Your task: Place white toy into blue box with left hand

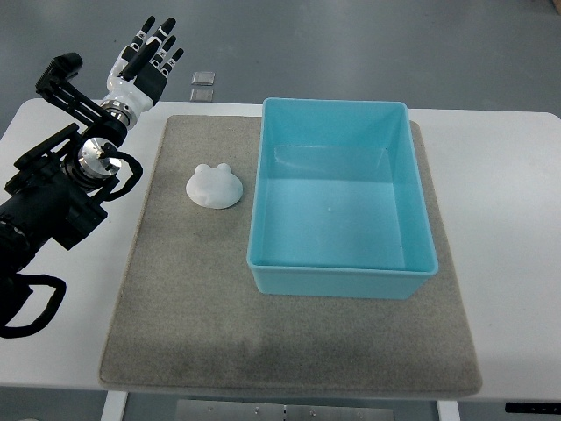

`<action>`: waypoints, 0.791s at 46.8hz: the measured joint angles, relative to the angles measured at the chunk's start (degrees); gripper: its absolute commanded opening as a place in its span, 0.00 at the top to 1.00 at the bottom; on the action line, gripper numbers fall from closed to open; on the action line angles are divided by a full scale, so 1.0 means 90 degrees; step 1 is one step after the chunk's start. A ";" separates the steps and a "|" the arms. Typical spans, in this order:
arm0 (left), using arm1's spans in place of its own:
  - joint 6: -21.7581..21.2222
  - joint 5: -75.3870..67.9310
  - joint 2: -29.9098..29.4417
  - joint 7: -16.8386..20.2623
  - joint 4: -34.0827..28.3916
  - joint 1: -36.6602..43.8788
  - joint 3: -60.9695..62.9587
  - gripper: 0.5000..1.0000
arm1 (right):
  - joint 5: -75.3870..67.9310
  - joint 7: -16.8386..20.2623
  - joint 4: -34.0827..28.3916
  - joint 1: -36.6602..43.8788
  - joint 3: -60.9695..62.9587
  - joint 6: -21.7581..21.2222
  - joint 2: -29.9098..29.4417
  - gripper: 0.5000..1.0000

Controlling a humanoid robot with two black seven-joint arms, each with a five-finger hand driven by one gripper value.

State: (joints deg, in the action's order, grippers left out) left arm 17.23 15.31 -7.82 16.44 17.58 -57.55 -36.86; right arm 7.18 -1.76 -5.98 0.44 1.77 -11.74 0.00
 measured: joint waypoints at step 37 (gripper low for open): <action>-0.0007 -0.0002 -0.0038 0.0010 0.0015 0.0071 -0.0007 0.01 | -0.0001 0.0000 0.0000 0.0004 -0.0002 0.0001 0.0000 0.13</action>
State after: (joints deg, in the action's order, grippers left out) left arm 17.17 15.29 -8.17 16.53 17.72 -56.91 -36.92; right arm 7.17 -1.76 -5.98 0.48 1.76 -11.73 0.00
